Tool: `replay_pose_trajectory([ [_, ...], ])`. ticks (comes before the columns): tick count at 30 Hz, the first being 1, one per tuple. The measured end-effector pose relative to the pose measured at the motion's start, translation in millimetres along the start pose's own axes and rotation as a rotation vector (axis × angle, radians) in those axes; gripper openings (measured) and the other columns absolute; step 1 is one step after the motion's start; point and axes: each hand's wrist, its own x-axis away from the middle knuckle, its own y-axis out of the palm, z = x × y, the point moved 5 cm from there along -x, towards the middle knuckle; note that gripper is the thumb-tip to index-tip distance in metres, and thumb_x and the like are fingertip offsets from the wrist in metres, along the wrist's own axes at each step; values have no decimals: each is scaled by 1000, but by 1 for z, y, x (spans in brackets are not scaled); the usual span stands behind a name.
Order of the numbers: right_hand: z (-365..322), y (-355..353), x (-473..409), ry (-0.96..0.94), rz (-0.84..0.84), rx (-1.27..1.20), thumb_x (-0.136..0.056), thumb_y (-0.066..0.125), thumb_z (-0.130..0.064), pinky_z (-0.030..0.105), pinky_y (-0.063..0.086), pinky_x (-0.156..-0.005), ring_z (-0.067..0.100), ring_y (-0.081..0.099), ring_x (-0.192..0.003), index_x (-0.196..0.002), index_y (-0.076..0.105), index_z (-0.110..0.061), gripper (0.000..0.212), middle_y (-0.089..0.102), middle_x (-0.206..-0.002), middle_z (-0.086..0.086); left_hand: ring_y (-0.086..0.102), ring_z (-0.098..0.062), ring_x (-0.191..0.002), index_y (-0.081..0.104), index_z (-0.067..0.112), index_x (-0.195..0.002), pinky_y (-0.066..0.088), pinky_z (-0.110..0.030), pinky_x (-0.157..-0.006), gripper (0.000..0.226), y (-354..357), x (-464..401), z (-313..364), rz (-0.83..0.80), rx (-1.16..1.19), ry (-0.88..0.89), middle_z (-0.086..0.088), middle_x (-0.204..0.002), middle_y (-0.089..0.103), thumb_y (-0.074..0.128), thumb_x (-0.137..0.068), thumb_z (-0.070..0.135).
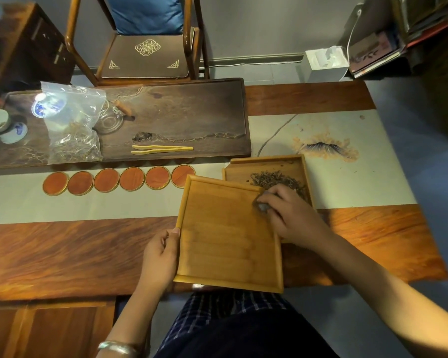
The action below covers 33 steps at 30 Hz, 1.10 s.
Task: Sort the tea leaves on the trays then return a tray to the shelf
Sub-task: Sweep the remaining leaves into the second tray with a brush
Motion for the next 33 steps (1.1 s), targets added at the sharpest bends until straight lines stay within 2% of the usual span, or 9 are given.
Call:
replay_pose_trajectory([
  [3,-15,13,18,-50,-77,20,-87,54,-12,28,45,-81,18,50,-98,-114,61,-12,28,52,-107,6,54,-15,-64,59,9,-72,37,-30,-58,36,2,0,1,5,-6,0,-3,-67,60,45,-99,28],
  [6,-14,27,31,-17,-109,61,-86,55,-11,29,45,-78,21,52,-95,-114,62,-12,28,54,-106,8,56,-18,-67,60,7,-76,39,-31,-59,36,1,0,2,-3,-10,9,-9,-71,62,44,-100,29],
  [9,-1,31,33,109,-43,150,-84,58,-10,33,46,-72,25,54,-91,-114,62,-11,30,55,-104,10,59,-18,-72,63,7,-83,41,-29,-61,34,1,1,5,-13,-11,21,-8,-77,66,43,-100,30],
  [12,16,30,26,254,12,192,-87,55,-11,33,47,-74,24,52,-93,-116,60,-12,30,53,-104,9,60,-14,-74,64,10,-86,43,-27,-62,32,1,4,9,-13,-9,39,-6,-80,67,43,-100,30],
  [19,44,23,2,359,83,231,-90,52,-13,35,47,-77,26,52,-97,-117,59,-9,28,52,-107,11,60,-23,-76,63,12,-86,43,-32,-65,29,0,10,9,11,-21,56,-11,-80,66,44,-99,29],
  [23,56,8,-1,425,162,160,-91,50,-10,38,46,-79,30,51,-100,-117,58,-7,28,52,-109,15,58,-13,-70,63,20,-83,41,-28,-61,26,-6,10,8,43,-37,71,-4,-75,65,44,-99,28],
  [26,49,-2,4,386,240,87,-91,51,-10,39,47,-79,27,50,-97,-116,58,-7,26,51,-105,13,57,-9,-67,63,20,-82,40,-27,-59,26,-7,9,11,59,-38,90,-3,-73,65,45,-99,26],
  [29,27,-4,15,246,202,-3,-90,53,-9,30,45,-76,18,49,-95,-115,60,-9,26,51,-103,7,58,-4,-67,62,21,-81,38,-25,-58,25,-5,8,14,80,-28,89,-1,-71,65,46,-99,26],
  [33,4,9,33,148,50,62,-87,55,-13,30,48,-67,16,50,-88,-110,62,-12,24,51,-99,3,59,-20,-72,62,10,-82,42,-29,-61,30,-4,7,9,77,-40,64,-11,-76,65,44,-99,28],
])
